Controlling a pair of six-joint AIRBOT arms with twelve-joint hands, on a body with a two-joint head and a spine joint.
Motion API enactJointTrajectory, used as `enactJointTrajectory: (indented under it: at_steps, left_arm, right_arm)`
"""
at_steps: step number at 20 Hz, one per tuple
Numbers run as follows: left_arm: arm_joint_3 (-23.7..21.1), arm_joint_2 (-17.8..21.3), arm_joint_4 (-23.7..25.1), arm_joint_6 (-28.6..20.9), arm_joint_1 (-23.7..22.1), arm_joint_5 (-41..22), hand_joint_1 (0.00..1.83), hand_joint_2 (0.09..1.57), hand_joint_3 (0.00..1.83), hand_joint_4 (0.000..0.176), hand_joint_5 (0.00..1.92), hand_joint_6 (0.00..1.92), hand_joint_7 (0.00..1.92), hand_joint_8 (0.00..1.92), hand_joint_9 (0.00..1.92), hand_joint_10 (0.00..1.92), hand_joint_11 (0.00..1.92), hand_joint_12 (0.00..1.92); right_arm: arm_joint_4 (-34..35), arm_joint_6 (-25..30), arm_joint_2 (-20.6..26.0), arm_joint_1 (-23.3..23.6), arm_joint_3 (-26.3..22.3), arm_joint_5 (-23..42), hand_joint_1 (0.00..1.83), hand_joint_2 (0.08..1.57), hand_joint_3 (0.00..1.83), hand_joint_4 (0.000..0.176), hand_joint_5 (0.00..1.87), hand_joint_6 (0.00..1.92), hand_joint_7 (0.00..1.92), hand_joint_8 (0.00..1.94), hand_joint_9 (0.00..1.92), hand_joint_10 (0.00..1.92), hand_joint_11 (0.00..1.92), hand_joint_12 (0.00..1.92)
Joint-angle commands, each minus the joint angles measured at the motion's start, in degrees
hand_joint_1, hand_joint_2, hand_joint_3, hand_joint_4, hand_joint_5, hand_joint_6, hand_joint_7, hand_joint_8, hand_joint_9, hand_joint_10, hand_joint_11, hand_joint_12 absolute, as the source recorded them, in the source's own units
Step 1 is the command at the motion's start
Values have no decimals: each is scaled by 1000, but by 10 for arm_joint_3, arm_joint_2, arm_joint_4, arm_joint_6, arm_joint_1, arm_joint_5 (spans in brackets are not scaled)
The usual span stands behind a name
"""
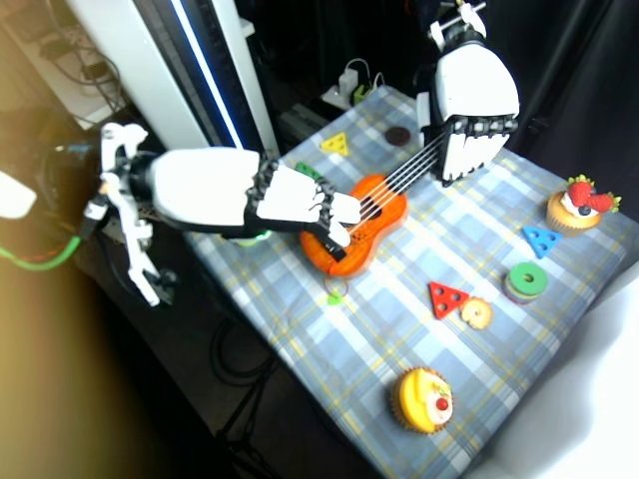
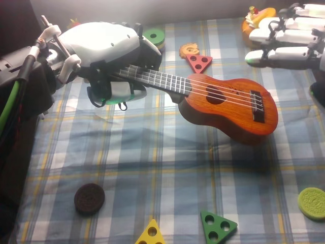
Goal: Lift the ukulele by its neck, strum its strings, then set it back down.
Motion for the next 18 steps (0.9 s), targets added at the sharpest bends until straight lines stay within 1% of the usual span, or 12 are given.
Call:
enactJointTrajectory:
  at_steps: [1,2,7,8,9,10,11,12,13,16,17,18]
  left_arm:
    - [0,-2,4,0,-12,-69,1096,1250,0,0,737,1400,1032,1921,1297,1921,1386,1921]
    - [-1,-2,6,0,-12,-70,1094,1251,0,0,733,1408,1023,1921,1293,1921,1395,1921]
    - [-8,1,13,0,-13,-77,1069,1273,9,0,695,1478,1032,1921,1292,1921,1396,1921]
    - [-10,2,15,0,-13,-79,1069,1275,8,0,691,1487,1046,1921,1303,1921,1394,1921]
    - [-11,3,17,0,-14,-79,1058,1288,12,0,669,1519,1041,1921,1294,1921,1380,1921]
    - [-11,3,18,0,-15,-79,1057,1292,12,0,662,1531,1038,1921,1298,1921,1384,1921]
    - [-12,3,19,0,-16,-80,1049,1301,15,0,645,1562,1041,1921,1285,1921,1376,1921]
    - [-13,3,20,0,-16,-82,1031,1319,21,0,616,1607,1026,1921,1251,1921,1343,1921]
    - [-14,3,21,0,-17,-83,1012,1337,26,0,586,1651,1005,1921,1226,1921,1314,1921]
    - [-16,3,24,0,-19,-85,988,1369,29,0,539,1718,956,1921,1184,1921,1297,1921]
    - [-16,4,24,0,-19,-85,1137,1341,9,0,644,1880,979,1921,1195,1921,1304,1921]
    - [-16,4,24,0,-19,-85,1027,1357,17,0,576,1730,1003,1921,1211,1921,1309,1921]
  right_arm:
    - [5,2,0,12,2,51,1113,847,1148,0,363,9,58,0,7,0,0,551]
    - [2,2,-3,15,3,44,1096,847,1184,0,294,4,18,0,1,0,0,109]
    - [-15,2,-16,31,13,7,1168,906,1048,0,225,10,0,0,0,0,0,0]
    - [-19,2,-19,34,15,-1,1219,910,996,15,207,84,52,0,3,1,0,715]
    - [-23,2,-22,37,16,-9,1192,935,952,0,186,43,25,0,4,2,0,1344]
    - [-27,2,-24,39,17,-16,1175,972,880,0,211,24,44,4,36,21,0,1620]
    - [-30,2,-28,40,19,-23,1105,1021,732,0,220,13,25,1,51,34,0,1624]
    - [-32,2,-31,41,21,-29,883,1137,462,0,154,5,4,0,9,6,0,818]
    - [-37,2,-34,41,21,-35,904,1129,583,0,121,0,0,0,1,0,0,263]
    - [-59,15,-46,41,23,-51,1196,1067,784,0,71,3,0,0,0,0,0,1]
    - [-83,47,-50,41,27,-51,1270,1055,775,0,162,35,0,0,0,0,0,0]
    - [-108,84,-54,41,33,-51,1243,1032,847,2,328,56,0,0,0,0,0,0]
